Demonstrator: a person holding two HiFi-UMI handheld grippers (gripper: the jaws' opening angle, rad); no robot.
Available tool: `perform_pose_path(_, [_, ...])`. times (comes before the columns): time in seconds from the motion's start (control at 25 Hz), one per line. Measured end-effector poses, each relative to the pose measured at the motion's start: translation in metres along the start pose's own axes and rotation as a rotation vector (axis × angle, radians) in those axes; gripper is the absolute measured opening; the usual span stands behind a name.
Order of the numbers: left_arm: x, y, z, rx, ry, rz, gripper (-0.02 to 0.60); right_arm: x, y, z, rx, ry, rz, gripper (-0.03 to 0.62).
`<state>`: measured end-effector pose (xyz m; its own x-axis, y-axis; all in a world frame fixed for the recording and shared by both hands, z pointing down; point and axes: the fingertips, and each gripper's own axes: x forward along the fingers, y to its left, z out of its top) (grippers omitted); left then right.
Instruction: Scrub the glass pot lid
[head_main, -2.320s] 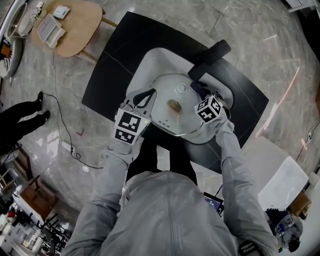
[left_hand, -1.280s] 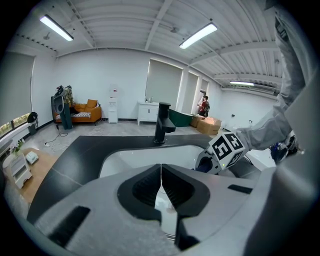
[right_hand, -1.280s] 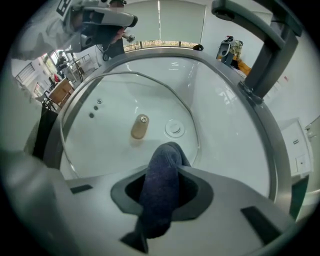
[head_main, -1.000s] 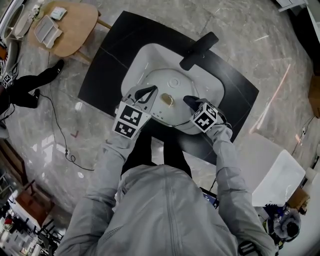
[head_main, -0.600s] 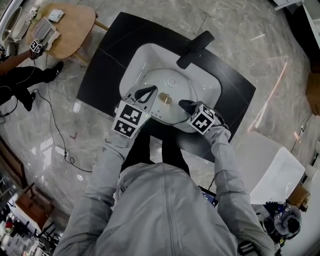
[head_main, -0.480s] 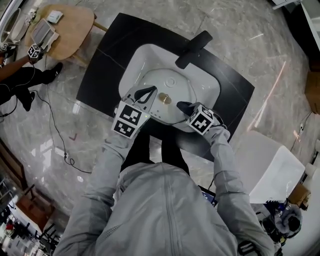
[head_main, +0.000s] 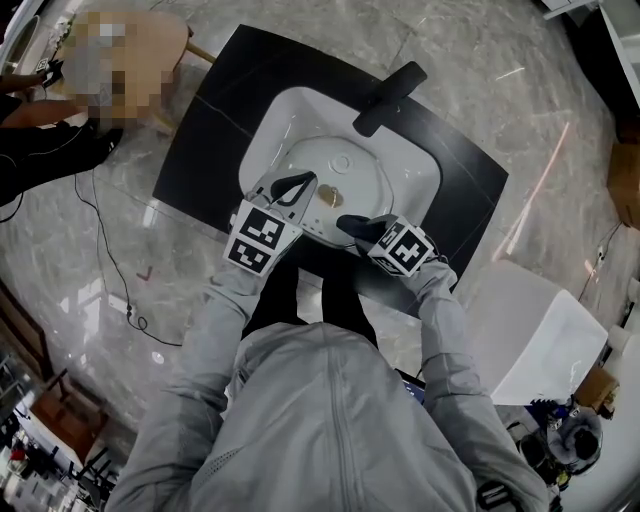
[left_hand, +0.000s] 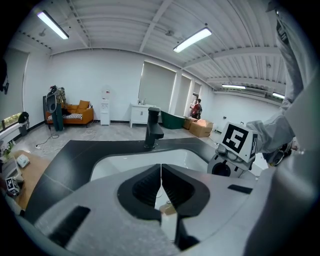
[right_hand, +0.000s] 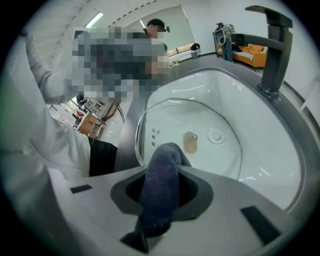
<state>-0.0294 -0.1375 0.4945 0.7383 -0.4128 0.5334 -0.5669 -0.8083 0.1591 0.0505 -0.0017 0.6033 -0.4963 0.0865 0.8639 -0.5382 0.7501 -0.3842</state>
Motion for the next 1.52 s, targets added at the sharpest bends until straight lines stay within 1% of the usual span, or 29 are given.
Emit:
perform_pose_path(0.12, [-0.001,0.001,-0.002,-0.005,0.003,-0.001,0.028,0.001,0.013,0.012,0.042,-0.062,0.050,0.086])
perform_pose_path(0.2, [-0.001,0.001,-0.005,-0.007,0.007,-0.002,0.028,0.004,0.016,0.014,0.055,-0.077,0.064,0.086])
perform_pose_path(0.48, [0.000,0.006,-0.010,-0.013,0.018,-0.002,0.028,0.011,-0.004,0.010,0.000,-0.014,0.015,0.086])
perform_pose_path(0.64, [0.002,0.009,-0.013,-0.015,0.028,-0.004,0.028,0.017,-0.027,0.005,-0.004,0.014,-0.039,0.086])
perform_pose_path(0.8, [0.005,0.014,-0.015,-0.023,0.038,0.000,0.028,0.020,-0.056,0.003,0.020,0.020,-0.093,0.086])
perform_pose_path(1.0, [0.010,0.021,-0.021,-0.036,0.054,0.009,0.028,0.027,-0.097,0.000,0.023,0.047,-0.191,0.086])
perform_pose_path(1.12, [0.015,0.024,-0.024,-0.043,0.060,0.013,0.028,0.032,-0.116,0.000,0.027,0.046,-0.219,0.086])
perform_pose_path(1.28, [0.019,0.029,-0.027,-0.054,0.069,0.022,0.028,0.035,-0.137,0.010,0.039,0.024,-0.253,0.086])
perform_pose_path(1.52, [0.022,0.037,-0.029,-0.070,0.071,0.033,0.028,0.037,-0.171,0.029,-0.012,0.010,-0.360,0.086])
